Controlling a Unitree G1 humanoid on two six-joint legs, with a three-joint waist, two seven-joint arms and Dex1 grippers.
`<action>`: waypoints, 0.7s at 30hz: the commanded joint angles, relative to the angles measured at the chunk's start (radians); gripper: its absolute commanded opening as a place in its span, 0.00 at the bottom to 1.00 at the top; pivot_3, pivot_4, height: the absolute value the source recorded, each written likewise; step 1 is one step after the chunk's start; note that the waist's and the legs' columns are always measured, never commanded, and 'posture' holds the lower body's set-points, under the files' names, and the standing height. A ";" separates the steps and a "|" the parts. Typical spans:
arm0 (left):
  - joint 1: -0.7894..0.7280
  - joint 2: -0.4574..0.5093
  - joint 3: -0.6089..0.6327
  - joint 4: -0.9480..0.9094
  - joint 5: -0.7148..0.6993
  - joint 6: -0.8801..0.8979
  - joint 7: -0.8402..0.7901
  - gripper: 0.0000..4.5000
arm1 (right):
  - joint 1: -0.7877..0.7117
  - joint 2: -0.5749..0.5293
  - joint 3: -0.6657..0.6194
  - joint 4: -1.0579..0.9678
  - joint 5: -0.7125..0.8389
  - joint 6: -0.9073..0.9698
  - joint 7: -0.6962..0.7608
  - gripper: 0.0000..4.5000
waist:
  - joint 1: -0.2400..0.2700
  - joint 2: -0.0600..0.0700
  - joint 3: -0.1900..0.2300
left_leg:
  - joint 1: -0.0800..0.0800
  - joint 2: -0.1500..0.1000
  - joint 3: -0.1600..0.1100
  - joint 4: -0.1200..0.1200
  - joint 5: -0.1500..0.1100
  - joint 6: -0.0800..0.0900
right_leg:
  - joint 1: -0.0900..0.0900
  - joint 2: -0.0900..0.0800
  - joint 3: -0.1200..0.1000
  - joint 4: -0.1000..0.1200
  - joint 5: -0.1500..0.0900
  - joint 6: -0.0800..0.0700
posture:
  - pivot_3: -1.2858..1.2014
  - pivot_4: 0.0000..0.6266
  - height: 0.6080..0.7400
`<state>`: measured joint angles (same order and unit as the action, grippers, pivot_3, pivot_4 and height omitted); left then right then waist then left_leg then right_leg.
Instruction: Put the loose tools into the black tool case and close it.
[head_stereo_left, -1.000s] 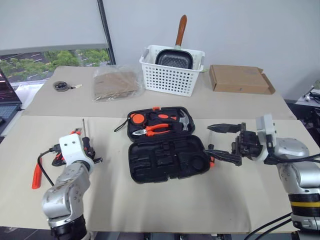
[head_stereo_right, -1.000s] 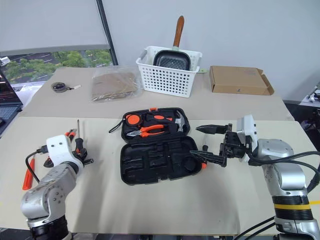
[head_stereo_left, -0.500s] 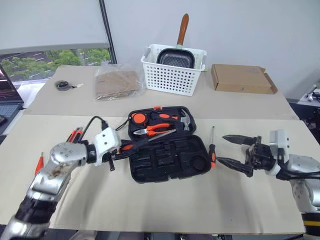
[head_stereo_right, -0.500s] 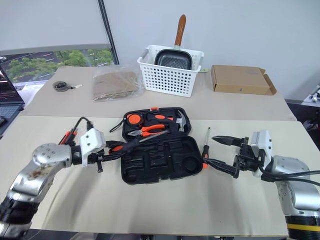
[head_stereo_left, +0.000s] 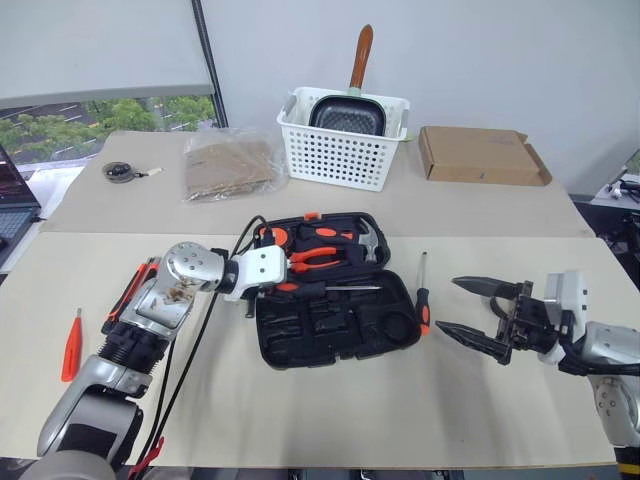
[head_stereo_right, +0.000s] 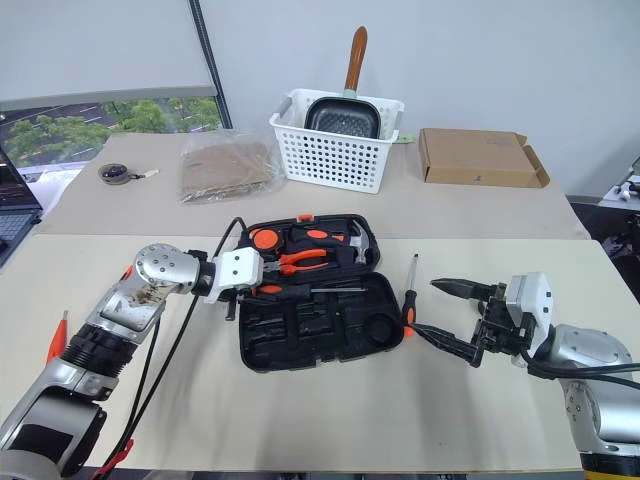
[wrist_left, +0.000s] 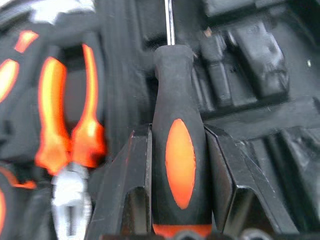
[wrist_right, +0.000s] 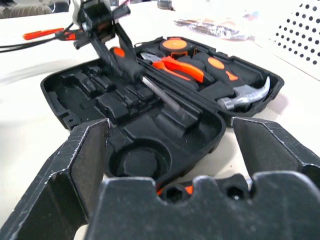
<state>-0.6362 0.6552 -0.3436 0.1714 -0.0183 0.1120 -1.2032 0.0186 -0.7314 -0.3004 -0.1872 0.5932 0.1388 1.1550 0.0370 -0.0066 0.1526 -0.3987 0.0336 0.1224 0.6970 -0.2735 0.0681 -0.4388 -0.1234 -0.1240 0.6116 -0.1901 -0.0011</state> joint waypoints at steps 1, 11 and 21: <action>-0.010 0.014 0.005 -0.026 0.023 0.058 0.004 0.22 | -0.006 -0.021 -0.039 -0.019 0.017 -0.003 0.002 1.00 | 0.000 0.000 0.000 | 0.001 0.000 0.000 0.000 0.000 0.000 | 0.001 0.000 0.000 0.000 0.000 0.000 | 0.52 0.24 0.70; -0.003 -0.004 0.010 -0.057 0.060 0.154 0.086 0.22 | -0.030 -0.022 -0.025 0.007 0.012 -0.013 0.012 1.00 | 0.000 0.000 0.000 | 0.003 0.000 -0.002 0.001 0.001 0.000 | 0.002 0.001 0.001 0.003 0.000 0.000 | 0.52 0.24 0.70; 0.000 0.001 0.004 -0.082 0.065 0.183 0.069 0.44 | -0.023 -0.018 -0.032 0.009 0.010 -0.017 0.019 1.00 | 0.000 0.000 0.000 | 0.003 0.000 -0.002 0.002 0.001 0.000 | 0.002 0.001 0.001 0.004 0.000 0.000 | 0.52 0.24 0.70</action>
<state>-0.6325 0.6466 -0.3448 0.0955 0.0319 0.2879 -1.1471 0.0037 -0.7387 -0.3003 -0.1628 0.5932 0.1384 1.1753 0.0374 -0.0065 0.1525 -0.3960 0.0340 0.1204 0.6993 -0.2728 0.0680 -0.4368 -0.1228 -0.1231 0.6153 -0.1899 -0.0010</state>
